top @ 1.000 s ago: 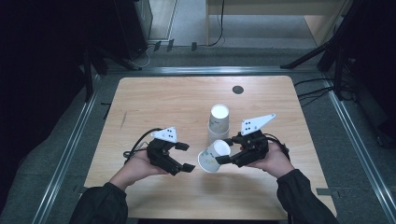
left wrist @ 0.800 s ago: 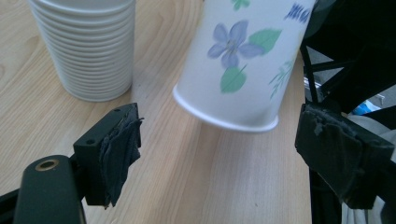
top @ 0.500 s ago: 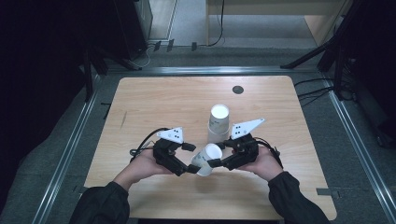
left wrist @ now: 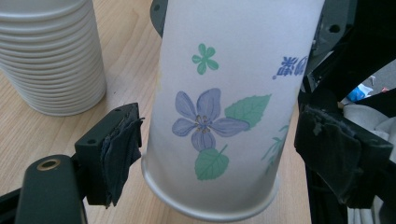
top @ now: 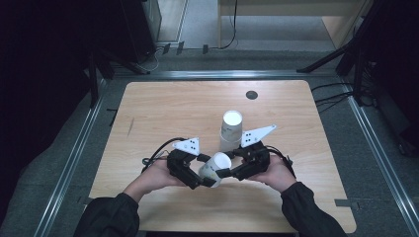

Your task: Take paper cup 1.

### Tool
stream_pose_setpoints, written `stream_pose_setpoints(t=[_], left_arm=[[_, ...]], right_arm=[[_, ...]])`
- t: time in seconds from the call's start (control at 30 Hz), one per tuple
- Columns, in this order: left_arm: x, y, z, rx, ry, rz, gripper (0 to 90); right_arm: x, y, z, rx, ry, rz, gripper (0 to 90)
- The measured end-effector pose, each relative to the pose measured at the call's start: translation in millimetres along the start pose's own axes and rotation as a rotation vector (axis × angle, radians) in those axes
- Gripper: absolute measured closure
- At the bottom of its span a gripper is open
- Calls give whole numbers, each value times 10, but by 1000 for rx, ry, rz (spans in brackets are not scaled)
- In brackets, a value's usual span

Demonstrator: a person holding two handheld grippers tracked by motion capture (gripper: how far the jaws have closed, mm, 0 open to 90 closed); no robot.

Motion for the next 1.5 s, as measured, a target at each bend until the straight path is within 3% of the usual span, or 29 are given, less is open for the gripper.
stream_pose_setpoints(t=[0.23,0.4,1.13,1.5], left_arm=[[-24,3,3,1,4,-5,153],[-18,-3,7,-8,1,2,240],[26,-10,-6,-17,-12,2,282],[117,29,-5,-4,-30,-15,283]], right_arm=[[-3,22,-26,3,-20,-5,350],[-14,27,-27,1,-17,-7,350],[-2,24,-42,-7,-37,-7,337],[85,-10,-17,0,-43,34,257]])
Point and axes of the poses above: each handheld gripper's, and its own axes: x roughly backward along the jaws, z roughly out of its underside, y roughly to its left, the point moved 2 cm from there along -x, roughly forward along the jaws, and after that the axes turned 2 degrees about -y, right-handed, at the moved point
